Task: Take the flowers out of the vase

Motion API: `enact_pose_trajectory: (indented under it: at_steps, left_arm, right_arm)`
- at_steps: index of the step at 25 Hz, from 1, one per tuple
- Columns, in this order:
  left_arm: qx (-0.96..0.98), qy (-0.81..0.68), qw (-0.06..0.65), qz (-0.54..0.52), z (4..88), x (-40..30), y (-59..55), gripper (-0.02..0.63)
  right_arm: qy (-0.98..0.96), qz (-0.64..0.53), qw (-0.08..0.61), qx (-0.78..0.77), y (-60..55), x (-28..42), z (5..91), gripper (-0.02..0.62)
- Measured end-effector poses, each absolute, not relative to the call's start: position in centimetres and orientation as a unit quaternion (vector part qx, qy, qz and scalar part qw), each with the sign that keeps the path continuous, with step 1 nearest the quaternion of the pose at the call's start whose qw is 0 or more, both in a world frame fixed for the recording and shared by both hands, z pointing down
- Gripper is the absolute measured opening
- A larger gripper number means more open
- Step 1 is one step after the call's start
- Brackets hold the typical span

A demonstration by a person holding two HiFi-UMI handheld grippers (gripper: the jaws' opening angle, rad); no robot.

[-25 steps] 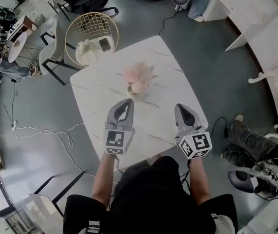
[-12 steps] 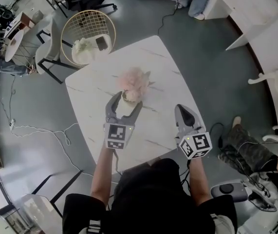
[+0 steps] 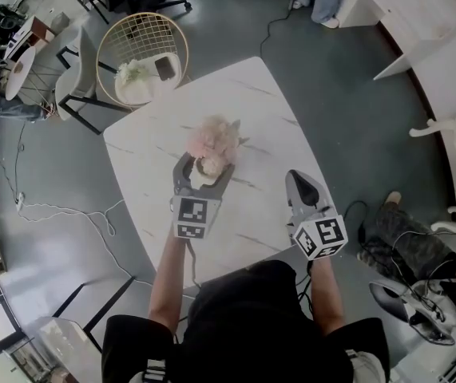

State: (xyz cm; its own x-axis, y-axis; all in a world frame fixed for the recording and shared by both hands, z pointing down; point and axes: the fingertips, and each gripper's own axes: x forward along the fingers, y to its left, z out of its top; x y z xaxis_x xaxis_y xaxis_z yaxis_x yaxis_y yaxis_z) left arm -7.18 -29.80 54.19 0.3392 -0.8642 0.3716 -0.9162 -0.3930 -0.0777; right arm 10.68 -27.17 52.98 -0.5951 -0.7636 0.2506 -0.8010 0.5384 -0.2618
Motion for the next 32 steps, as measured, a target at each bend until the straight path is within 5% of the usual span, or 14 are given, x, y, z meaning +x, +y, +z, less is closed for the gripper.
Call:
enact_pose_trajectory:
  at_steps: [5, 16, 32]
  left_arm:
    - [0.817, -0.543, 0.081, 0.178, 54.5, -6.8, -30.4, 0.359]
    - [0.8, -0.575, 0.078, 0.155, 53.5, -7.8, -31.1, 0.104]
    - [0.789, -0.597, 0.054, 0.134, 52.4, -7.7, -29.4, 0.069]
  right_arm:
    - [-0.875, 0.181, 0.056, 0.445, -28.0, 10.7, 53.4, 0.005]
    - [-0.872, 0.187, 0.059, 0.448, -28.6, 11.1, 53.9, 0.005]
    - [-0.876, 0.187, 0.053, 0.442, -27.0, 11.5, 53.9, 0.006]
